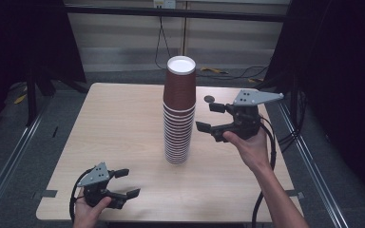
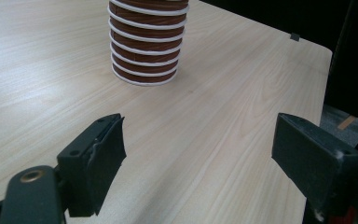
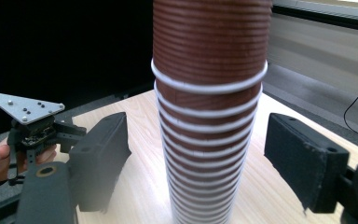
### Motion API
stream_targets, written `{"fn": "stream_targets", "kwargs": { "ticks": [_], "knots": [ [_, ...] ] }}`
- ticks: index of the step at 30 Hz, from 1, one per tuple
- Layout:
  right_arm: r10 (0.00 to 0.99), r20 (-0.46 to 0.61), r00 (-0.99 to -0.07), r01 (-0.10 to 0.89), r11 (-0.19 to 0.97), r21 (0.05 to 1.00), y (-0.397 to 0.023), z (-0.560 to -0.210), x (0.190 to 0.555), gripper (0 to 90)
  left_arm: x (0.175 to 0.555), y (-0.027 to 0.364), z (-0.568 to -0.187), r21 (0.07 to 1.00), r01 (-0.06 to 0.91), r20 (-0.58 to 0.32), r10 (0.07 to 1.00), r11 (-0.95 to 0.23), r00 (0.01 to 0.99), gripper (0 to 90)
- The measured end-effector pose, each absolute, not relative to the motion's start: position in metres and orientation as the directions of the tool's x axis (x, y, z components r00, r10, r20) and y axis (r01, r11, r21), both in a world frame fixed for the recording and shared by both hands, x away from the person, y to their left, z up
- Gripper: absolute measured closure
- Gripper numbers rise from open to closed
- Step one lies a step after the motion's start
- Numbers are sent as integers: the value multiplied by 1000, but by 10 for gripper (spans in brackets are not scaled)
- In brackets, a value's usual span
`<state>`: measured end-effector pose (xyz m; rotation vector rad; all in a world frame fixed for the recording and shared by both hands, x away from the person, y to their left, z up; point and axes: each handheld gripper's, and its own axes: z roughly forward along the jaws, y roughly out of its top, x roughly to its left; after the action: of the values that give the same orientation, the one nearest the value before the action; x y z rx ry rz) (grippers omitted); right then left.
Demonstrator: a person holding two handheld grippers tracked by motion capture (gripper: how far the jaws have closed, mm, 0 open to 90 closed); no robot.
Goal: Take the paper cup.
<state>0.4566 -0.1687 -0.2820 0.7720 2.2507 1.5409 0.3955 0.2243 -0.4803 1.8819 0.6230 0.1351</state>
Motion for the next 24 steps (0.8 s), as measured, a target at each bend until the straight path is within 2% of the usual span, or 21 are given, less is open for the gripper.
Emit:
{"fn": "stream_targets", "kwargs": {
  "ticks": [24],
  "knots": [
    [548, 40, -836, 244, 306, 920, -144, -228, 491, 169, 396, 223, -481, 894, 360, -203, 474, -267, 857, 170]
  ]
}}
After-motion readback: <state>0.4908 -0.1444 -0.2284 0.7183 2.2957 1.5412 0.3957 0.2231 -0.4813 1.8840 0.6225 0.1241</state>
